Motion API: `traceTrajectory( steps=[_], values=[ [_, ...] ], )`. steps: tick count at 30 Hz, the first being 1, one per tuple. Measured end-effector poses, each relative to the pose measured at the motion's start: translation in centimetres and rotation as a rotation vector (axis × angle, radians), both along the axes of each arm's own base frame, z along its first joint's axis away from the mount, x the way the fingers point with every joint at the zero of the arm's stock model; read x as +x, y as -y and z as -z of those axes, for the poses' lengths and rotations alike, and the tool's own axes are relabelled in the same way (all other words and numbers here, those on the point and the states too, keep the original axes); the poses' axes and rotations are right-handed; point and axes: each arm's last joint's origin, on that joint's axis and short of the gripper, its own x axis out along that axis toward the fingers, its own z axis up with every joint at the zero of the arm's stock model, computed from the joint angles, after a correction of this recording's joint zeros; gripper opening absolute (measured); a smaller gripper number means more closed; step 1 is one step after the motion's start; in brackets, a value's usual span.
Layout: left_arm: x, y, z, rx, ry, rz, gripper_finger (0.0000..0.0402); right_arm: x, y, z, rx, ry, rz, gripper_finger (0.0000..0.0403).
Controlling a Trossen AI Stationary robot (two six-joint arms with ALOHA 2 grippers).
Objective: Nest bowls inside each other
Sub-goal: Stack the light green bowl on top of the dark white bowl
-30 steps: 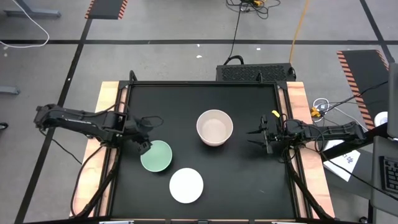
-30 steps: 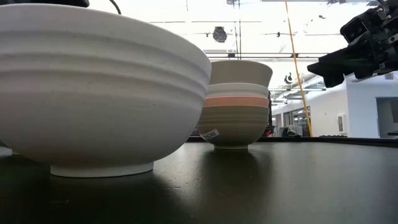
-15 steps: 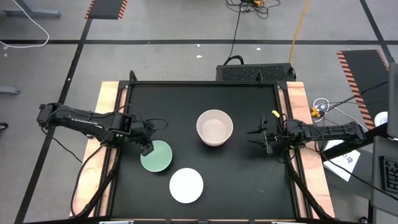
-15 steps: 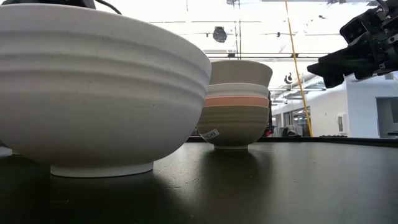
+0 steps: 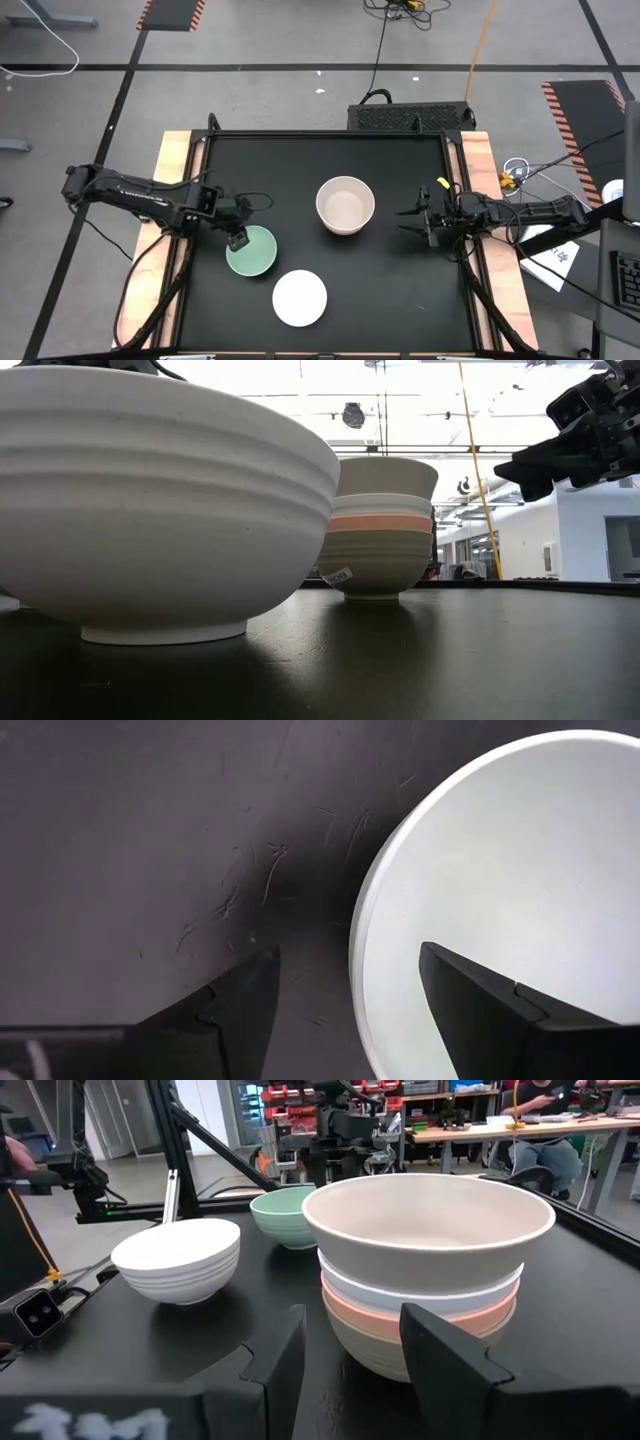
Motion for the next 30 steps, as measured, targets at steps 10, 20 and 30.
traceTrajectory(
  steps=[10, 20, 30],
  values=[
    [-0.01, 0.00, 0.01, 0.001, -0.001, 0.001, 0.0175, 0.00, 0.00, 0.01, 0.008, -0.001, 0.000, 0.0157],
    [-0.01, 0.00, 0.00, 0.014, 0.002, 0.048, 0.0017, 0.00, 0.00, 0.01, 0.008, -0.002, 0.001, 0.0157],
    [0.03, 0.00, -0.01, 0.026, 0.008, 0.082, 0.0007, -0.01, -0.01, 0.06, 0.011, -0.007, 0.000, 0.0157]
  ],
)
